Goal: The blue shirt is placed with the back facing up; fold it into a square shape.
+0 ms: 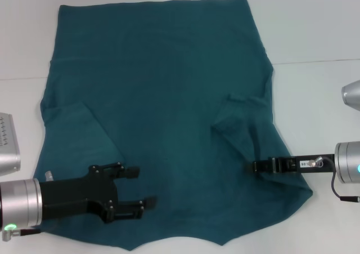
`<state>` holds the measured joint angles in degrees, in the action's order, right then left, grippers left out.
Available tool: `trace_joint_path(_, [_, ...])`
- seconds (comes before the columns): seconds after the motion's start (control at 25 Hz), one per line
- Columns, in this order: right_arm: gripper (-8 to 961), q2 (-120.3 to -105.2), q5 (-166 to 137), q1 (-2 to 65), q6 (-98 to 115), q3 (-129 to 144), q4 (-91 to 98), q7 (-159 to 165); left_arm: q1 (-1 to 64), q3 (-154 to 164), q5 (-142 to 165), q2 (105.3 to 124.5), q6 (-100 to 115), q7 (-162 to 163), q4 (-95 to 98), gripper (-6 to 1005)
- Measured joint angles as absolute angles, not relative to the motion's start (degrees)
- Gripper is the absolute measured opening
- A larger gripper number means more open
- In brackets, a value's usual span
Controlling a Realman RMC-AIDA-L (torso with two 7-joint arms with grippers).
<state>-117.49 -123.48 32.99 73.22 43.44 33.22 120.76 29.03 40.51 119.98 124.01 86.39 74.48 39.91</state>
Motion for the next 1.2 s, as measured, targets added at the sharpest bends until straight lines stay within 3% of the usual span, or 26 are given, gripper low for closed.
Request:
trace_joint_path(0.52, [308,-116.96,-121.7,32.5,79.2,38.8,33.4,116.1,28.8,40.4,119.8,124.01,86.4,74.4,39.9,825])
trace_joint_path(0.6, [550,-116.74,-119.2,32.0,80.9,36.6,33.4,113.5,28.8,40.2,119.7,124.01,86.4,74.5,39.9,825])
trace_joint_path(1.04, [818,-117.43,-107.4,29.4,83.3,33.3,32.8,98.5,28.6,39.7,119.6,123.83,87.1,79.1,41.5,827])
trace_joint_path(1.2, [862,-117.48,-105.9,29.4,83.4,32.9,32.8,97.5,27.7,39.7,119.9,123.83,87.2,83.9,44.1,828])
